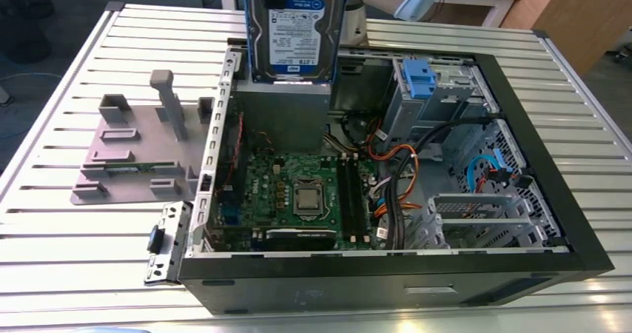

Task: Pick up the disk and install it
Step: 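Pick up the disk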

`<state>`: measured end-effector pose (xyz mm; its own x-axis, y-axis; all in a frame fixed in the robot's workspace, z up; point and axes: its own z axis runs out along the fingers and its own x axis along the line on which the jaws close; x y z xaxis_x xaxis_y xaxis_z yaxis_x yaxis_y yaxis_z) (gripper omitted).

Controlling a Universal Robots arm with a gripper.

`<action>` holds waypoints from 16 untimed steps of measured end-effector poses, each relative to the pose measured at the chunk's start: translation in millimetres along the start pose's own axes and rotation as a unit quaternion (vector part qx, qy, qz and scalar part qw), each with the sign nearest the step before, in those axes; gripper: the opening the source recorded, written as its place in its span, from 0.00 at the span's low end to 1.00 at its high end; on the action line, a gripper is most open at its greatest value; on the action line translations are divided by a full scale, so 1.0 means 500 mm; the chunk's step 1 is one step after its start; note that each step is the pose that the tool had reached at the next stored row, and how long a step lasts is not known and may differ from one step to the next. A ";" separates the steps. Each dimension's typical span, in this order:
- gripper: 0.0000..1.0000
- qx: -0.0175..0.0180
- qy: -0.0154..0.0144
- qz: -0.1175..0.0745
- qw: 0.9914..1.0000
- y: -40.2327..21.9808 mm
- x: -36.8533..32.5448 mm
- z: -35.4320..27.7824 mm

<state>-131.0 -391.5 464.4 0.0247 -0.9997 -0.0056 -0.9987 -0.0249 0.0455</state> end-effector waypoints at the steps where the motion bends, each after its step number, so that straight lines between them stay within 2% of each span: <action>1: 0.37 0.000 0.000 0.000 1.000 0.000 0.001 0.000; 16: 0.37 0.000 0.000 0.000 1.000 0.000 0.010 0.001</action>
<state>-130.7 -396.2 464.1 0.0247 -0.9997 -0.0056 -0.9987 -0.0249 0.0455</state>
